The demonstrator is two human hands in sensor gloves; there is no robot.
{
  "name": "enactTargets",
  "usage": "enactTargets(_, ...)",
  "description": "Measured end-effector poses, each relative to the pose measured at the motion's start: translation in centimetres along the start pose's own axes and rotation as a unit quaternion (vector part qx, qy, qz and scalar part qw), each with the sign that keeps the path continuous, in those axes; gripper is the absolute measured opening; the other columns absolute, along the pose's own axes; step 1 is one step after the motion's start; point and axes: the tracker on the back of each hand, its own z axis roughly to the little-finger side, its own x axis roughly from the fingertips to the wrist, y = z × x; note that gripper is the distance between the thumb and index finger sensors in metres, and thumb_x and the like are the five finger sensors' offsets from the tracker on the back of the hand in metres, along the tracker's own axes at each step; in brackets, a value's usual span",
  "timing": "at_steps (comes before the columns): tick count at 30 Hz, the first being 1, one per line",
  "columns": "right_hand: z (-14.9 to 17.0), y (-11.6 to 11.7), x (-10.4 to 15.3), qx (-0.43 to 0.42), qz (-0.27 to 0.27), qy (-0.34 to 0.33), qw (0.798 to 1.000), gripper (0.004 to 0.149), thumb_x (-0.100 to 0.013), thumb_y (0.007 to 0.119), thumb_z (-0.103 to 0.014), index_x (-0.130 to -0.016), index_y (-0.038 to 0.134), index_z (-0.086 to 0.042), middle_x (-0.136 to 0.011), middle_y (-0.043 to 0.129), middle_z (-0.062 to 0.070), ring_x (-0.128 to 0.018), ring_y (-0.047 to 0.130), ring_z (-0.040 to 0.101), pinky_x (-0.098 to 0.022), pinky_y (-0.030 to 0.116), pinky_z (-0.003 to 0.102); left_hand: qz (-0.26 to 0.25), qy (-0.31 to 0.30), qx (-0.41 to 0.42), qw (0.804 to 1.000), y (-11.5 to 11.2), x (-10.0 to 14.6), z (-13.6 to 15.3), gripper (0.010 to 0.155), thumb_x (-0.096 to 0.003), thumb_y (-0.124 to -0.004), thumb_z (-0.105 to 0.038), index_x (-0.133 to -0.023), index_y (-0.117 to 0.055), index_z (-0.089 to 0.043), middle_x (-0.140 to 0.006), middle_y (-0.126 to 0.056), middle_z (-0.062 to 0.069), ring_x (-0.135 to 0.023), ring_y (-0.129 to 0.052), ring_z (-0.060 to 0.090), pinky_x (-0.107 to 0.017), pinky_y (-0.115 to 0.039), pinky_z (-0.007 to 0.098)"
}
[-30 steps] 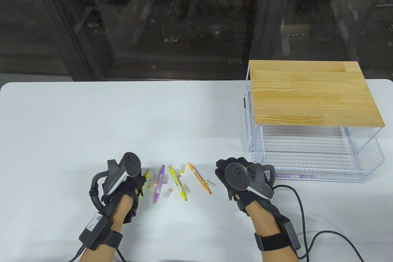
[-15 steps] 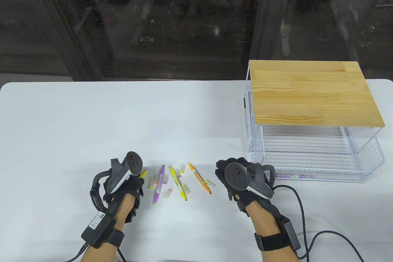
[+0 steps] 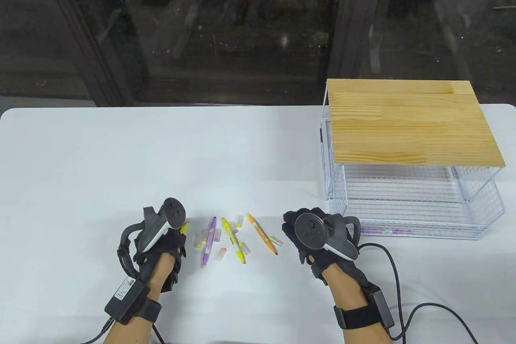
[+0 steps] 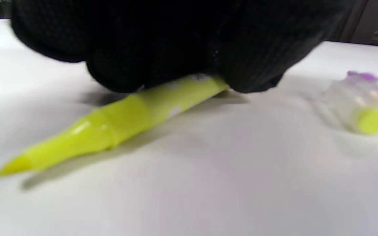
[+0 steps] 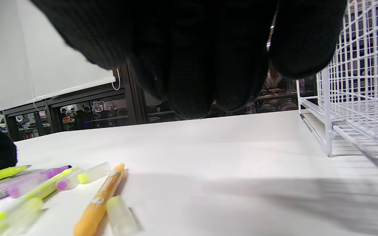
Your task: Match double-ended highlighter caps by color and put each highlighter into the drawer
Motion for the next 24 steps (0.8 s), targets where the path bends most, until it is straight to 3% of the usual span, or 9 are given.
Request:
enactTargets(5, 0.1, 0.0, 0.0, -0.001, -0.001, 0.002, 1.000, 0.044, -0.046, 0.081, -0.046, -0.082, 0.094, -0.024, -0.078, 0.101, 0.007, -0.067, 0.098, 0.036, -0.050, 0.079, 0.056, -0.057, -0.017, 0.044, 0.997, 1.9, 0.8, 0.7, 0.050, -0.0399, -0.088, -0.038, -0.087, -0.083, -0.021, -0.089, -0.094, 0.009, -0.073, -0.091, 0.041, -0.045, -0.081, 0.057)
enactTargets(11, 0.1, 0.1, -0.1, -0.002, -0.003, 0.000, 1.000, 0.045, -0.046, 0.081, -0.046, -0.082, 0.094, -0.023, -0.078, 0.101, 0.007, -0.067, 0.097, 0.036, -0.050, 0.079, 0.055, -0.088, -0.055, 0.098, 0.990, 3.7, 2.2, 1.3, 0.052, -0.0400, -0.087, -0.035, -0.089, -0.079, -0.022, -0.083, -0.097, 0.003, -0.064, -0.097, 0.035, -0.043, -0.083, 0.056)
enactTargets(16, 0.2, 0.1, -0.1, -0.003, -0.005, 0.001, 1.000, 0.045, -0.046, 0.081, -0.046, -0.082, 0.094, -0.023, -0.078, 0.101, 0.007, -0.066, 0.098, 0.036, -0.050, 0.079, 0.055, -0.127, -0.098, 0.085, 0.983, 4.7, 3.4, 0.5, 0.058, -0.0383, -0.091, -0.033, -0.094, -0.077, -0.027, -0.085, -0.095, -0.001, -0.065, -0.097, 0.031, -0.044, -0.084, 0.054)
enactTargets(24, 0.2, 0.1, -0.1, -0.004, -0.006, 0.001, 1.000, 0.045, -0.046, 0.081, -0.046, -0.082, 0.094, -0.023, -0.078, 0.101, 0.007, -0.066, 0.097, 0.036, -0.050, 0.079, 0.056, -0.201, -0.169, 0.079, 0.962, 5.2, 4.9, -1.1, 0.052, -0.0373, -0.092, -0.037, -0.088, -0.086, -0.028, -0.083, -0.098, -0.003, -0.062, -0.099, 0.029, -0.042, -0.086, 0.053)
